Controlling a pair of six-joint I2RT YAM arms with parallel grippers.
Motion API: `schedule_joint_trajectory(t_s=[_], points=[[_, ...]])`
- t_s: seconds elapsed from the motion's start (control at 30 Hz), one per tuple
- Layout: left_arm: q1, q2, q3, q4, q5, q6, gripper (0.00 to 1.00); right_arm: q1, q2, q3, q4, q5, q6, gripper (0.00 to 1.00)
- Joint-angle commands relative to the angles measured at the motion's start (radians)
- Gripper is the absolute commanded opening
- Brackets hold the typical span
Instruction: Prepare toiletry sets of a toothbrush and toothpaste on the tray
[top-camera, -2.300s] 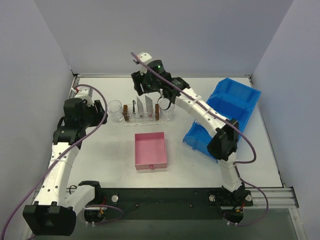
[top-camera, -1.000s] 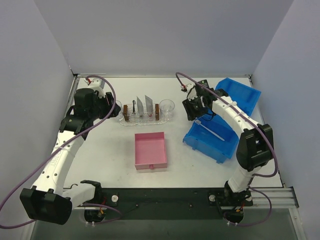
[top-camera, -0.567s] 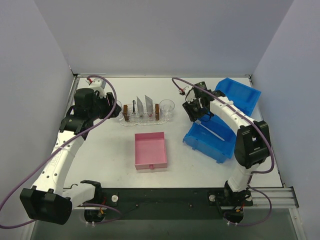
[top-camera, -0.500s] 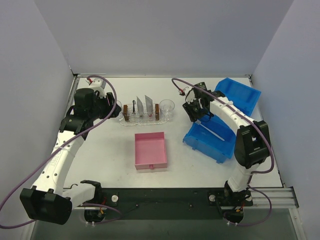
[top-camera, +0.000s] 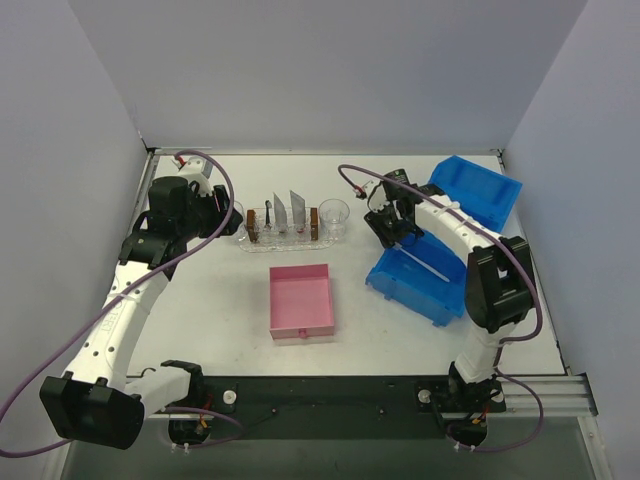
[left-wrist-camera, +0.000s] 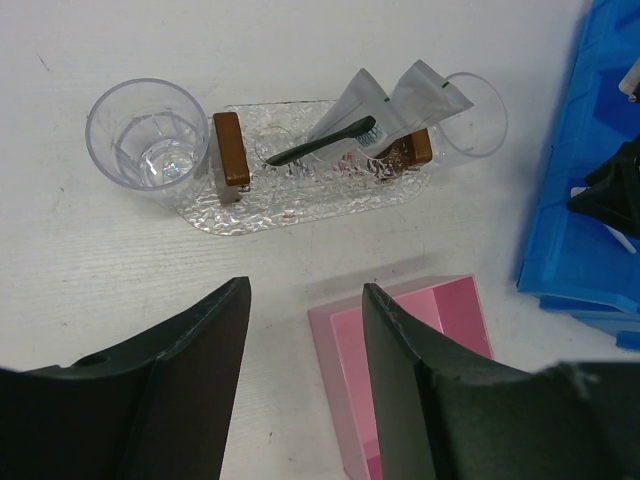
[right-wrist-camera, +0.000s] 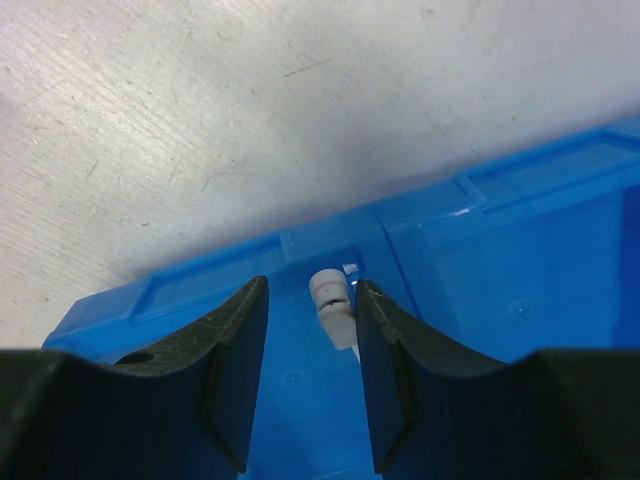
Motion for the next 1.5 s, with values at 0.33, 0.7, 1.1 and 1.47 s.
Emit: schedule_joint_trajectory(t_s=[0.33,0.7,1.1,1.47], points=[[-0.003,-0.022,0.005,0.050,0.018,0.014,0.59,0.016,0.007,-0.038,0.000,0.076,-0.044,0.35],[-0.003,-0.025,-0.002,0.056,0.019,0.014,0.59,0.018,-0.005,-0.056,0.002,0.106,-0.053,0.33],[-0.003,-0.031,-0.011,0.057,0.016,0.016,0.59,0.017,-0.016,-0.062,0.011,0.113,-0.057,0.19],[-0.003,-0.037,-0.017,0.059,0.018,0.017,0.59,0.019,-0.048,-0.003,0.020,0.095,0.001,0.01]])
